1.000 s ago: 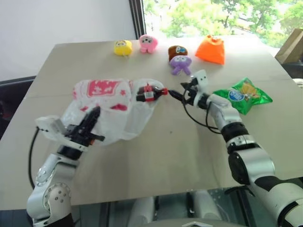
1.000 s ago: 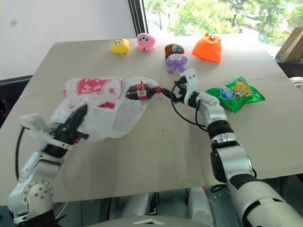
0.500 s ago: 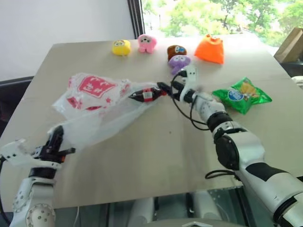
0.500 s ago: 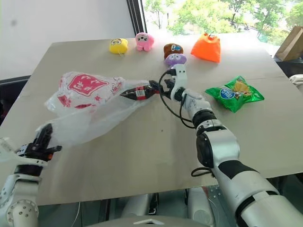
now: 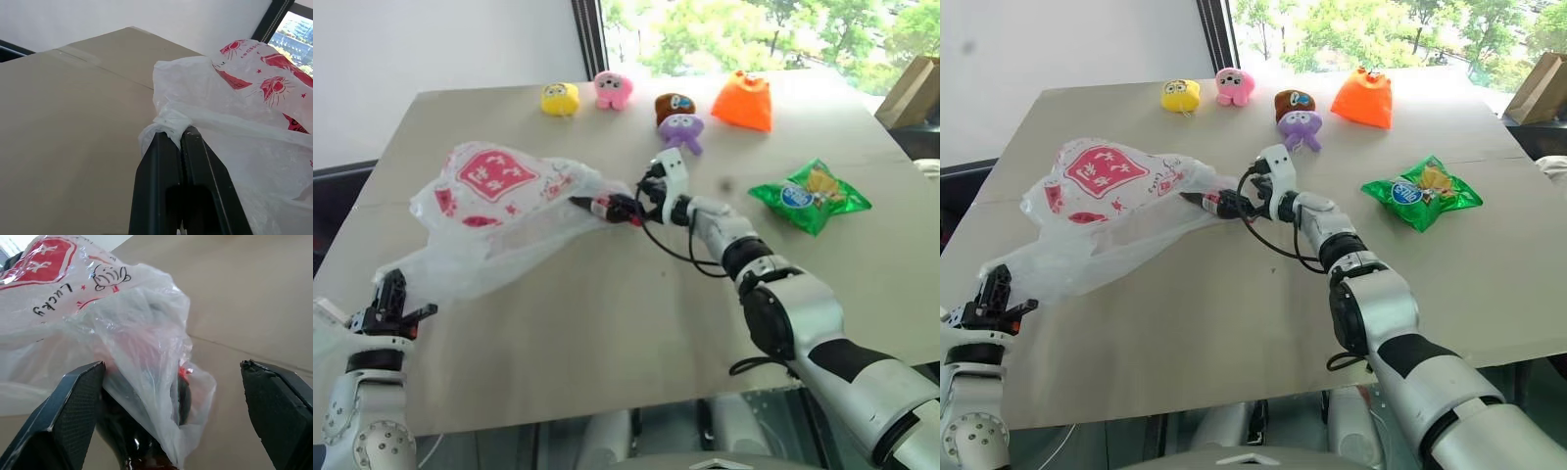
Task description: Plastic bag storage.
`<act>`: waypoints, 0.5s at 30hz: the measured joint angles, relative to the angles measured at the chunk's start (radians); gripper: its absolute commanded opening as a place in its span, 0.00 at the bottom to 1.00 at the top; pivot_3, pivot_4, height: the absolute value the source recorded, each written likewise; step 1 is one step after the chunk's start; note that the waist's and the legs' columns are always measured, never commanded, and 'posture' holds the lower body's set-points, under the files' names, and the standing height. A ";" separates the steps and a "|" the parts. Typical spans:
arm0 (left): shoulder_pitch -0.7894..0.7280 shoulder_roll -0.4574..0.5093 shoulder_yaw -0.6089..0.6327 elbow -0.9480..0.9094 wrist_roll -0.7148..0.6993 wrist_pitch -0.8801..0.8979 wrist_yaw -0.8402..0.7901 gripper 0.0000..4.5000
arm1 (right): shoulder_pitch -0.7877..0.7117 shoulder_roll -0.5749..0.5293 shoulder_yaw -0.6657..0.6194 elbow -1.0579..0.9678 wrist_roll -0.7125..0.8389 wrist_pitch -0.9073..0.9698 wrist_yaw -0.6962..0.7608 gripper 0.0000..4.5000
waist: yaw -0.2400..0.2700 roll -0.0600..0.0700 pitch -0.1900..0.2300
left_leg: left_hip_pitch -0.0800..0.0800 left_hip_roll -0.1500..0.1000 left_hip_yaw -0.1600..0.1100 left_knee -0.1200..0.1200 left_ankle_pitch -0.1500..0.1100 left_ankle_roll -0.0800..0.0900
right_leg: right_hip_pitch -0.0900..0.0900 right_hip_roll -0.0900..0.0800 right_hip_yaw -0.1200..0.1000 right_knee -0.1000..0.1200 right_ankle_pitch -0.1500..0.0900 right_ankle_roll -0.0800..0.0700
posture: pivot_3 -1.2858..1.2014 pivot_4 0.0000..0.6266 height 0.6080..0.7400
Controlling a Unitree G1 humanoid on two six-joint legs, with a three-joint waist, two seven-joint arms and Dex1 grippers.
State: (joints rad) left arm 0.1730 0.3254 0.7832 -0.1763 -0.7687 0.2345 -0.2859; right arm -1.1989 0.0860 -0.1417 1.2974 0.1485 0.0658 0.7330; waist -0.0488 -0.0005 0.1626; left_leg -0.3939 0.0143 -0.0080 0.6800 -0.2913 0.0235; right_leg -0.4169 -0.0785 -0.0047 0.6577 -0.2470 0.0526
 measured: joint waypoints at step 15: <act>-0.044 0.011 -0.066 0.004 0.054 0.000 0.061 0.00 | 0.030 0.018 -0.035 -0.044 0.025 0.017 0.069 0.01 | -0.005 -0.002 -0.001 | 0.000 -0.003 -0.002 -0.003 0.000 -0.001 | 0.000 -0.004 0.000 0.000 0.000 0.000 | 0.52 0.24 1.00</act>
State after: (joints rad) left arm 0.1292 0.3366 0.7175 -0.1725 -0.7142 0.2343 -0.2249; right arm -1.1685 0.1039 -0.1769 1.2530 0.1733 0.0828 0.8015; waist -0.0539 -0.0026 0.1612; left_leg -0.3941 0.0112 -0.0103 0.6771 -0.2913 0.0230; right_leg -0.4171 -0.0823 -0.0048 0.6575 -0.2470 0.0527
